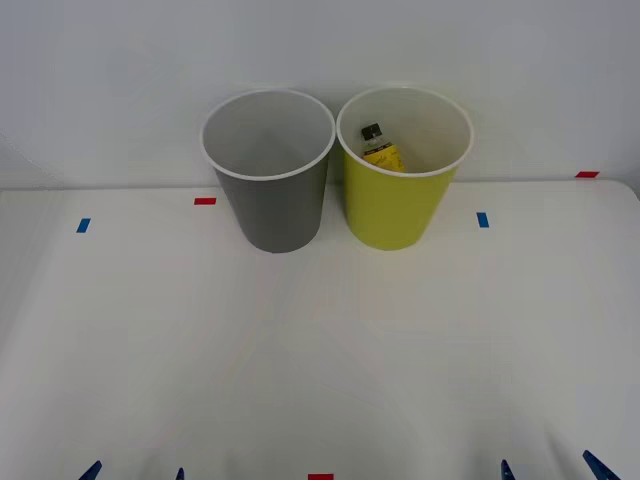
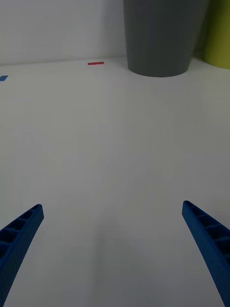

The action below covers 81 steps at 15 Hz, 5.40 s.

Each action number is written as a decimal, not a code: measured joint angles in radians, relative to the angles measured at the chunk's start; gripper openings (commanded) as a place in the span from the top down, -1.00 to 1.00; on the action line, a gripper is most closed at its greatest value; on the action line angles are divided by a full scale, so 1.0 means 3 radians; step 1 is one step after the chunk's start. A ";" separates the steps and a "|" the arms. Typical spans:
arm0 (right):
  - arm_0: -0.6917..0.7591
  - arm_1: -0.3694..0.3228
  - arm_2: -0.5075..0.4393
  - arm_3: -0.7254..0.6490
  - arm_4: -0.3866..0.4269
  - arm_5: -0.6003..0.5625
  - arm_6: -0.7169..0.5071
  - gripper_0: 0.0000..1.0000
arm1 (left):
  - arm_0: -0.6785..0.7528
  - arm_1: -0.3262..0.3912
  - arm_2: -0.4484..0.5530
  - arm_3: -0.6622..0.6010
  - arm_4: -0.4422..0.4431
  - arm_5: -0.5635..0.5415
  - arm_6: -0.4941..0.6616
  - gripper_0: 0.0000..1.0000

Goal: Put cans in the gray bin and PET bottles in the light green bin.

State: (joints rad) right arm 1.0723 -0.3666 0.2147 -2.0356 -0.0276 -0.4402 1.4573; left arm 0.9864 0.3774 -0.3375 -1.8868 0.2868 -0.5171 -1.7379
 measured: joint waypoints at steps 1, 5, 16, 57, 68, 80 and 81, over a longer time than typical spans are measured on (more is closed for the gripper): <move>0.0000 0.0000 0.0000 0.0000 0.0000 0.0000 0.0000 -0.86 | 0.0000 0.0000 0.0000 0.0000 0.0000 0.0000 0.0000 -1.00; 0.0000 0.0000 0.0000 0.0000 0.0000 0.0000 0.0000 -0.87 | 0.0000 0.0000 0.0000 0.0000 0.0000 0.0000 0.0000 -1.00; 0.0000 0.0000 0.0000 0.0000 0.0000 0.0000 0.0000 -0.86 | 0.0000 0.0000 0.0000 0.0000 0.0000 0.0000 0.0000 -1.00; 0.0000 0.0000 0.0000 0.0000 0.0000 0.0000 0.0000 -0.87 | 0.0000 0.0000 0.0000 0.0000 0.0000 0.0000 0.0000 -1.00; 0.0000 0.0000 0.0000 0.0000 0.0000 0.0000 0.0000 -0.87 | 0.0000 0.0000 0.0000 0.0000 0.0000 0.0000 0.0000 -1.00; 0.0000 0.0000 0.0000 0.0000 0.0000 0.0000 0.0000 -0.87 | 0.0000 0.0000 0.0000 0.0000 0.0000 0.0000 0.0000 -1.00; 0.0000 0.0000 0.0000 0.0000 0.0000 0.0000 0.0000 -0.87 | 0.0000 0.0000 0.0000 0.0000 0.0000 0.0000 0.0000 -1.00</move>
State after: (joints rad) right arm 1.0723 -0.3666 0.2148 -2.0356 -0.0276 -0.4402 1.4573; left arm 0.9863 0.3774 -0.3375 -1.8868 0.2868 -0.5169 -1.7380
